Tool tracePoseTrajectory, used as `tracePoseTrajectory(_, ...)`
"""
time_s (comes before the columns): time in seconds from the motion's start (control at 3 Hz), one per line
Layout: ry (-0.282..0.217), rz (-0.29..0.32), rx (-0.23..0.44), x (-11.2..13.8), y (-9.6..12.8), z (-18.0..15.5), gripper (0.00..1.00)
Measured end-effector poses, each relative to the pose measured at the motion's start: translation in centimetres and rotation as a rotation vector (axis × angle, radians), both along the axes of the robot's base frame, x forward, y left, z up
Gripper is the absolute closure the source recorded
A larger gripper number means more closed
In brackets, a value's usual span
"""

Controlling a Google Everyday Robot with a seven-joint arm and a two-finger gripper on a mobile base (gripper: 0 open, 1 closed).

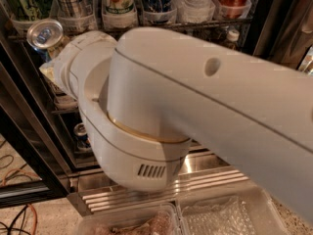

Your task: Pick redbull can from top shelf of fridge

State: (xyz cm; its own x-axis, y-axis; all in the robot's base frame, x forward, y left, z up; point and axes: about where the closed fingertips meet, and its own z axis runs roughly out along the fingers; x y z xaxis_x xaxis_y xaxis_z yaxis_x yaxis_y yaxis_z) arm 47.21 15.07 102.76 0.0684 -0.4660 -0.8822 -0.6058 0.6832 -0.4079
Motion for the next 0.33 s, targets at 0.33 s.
tracePoseTrajectory(0.33, 0.009, -0.009, -0.004, -0.35, -0.32, 0.85, 1.0)
